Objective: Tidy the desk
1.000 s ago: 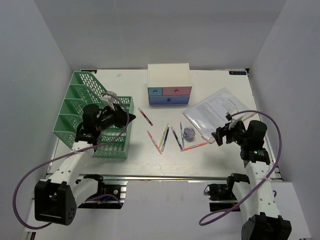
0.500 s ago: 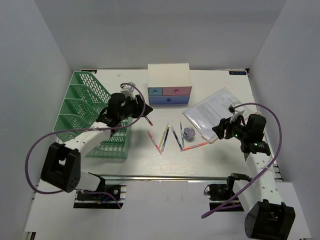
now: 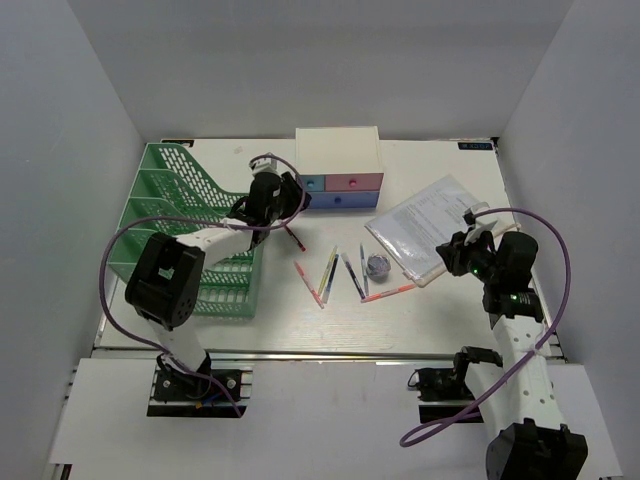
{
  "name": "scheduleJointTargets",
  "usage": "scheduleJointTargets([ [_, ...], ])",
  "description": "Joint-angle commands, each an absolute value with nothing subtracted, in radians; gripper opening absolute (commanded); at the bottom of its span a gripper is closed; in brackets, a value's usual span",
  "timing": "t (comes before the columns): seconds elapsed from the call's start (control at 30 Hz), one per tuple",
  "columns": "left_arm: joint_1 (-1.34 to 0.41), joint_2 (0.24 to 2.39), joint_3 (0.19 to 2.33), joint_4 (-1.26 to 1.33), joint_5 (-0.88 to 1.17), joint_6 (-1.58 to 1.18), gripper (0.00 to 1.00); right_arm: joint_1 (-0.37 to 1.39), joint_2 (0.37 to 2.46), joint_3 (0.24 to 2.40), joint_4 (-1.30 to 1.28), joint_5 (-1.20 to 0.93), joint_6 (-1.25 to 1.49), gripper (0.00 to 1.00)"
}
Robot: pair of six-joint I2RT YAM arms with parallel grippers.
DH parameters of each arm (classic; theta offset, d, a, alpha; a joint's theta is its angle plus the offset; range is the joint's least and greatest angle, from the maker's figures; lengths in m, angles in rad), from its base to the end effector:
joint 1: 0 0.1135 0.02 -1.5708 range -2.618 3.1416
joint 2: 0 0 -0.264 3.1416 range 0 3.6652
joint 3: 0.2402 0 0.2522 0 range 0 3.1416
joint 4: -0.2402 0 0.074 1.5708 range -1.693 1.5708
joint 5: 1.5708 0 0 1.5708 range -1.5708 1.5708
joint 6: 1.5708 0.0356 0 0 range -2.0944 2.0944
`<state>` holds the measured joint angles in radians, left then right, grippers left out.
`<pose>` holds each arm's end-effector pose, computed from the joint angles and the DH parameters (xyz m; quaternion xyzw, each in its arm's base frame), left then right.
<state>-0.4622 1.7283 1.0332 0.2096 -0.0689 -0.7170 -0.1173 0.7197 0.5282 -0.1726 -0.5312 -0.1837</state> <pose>0.3455 -0.1694 0.2123 -0.1264 0.8466 -0.2625 0.4454 0.1721 -0.0021 0.2625 -0.1752 0.7892 0.1316 0.5737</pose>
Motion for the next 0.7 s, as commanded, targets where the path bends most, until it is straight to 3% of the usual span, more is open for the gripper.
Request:
scheduleJointTargets([
  [0.0, -0.469, 1.752, 1.1, 0.27, -0.089, -0.726, 0.59, -0.112, 0.696, 0.54, -0.132, -0.503, -0.187, 0.24],
  [0.27, -0.469, 1.815, 1.14, 0.331, -0.075, -0.71, 0.5, -0.109, 0.69, 0.532, -0.135, -0.495, -0.206, 0.22],
  [0.67, -0.469, 1.885, 1.201, 0.376, -0.061, -0.7, 0.47, -0.104, 0.69, 0.528, -0.137, -0.476, -0.216, 0.2],
])
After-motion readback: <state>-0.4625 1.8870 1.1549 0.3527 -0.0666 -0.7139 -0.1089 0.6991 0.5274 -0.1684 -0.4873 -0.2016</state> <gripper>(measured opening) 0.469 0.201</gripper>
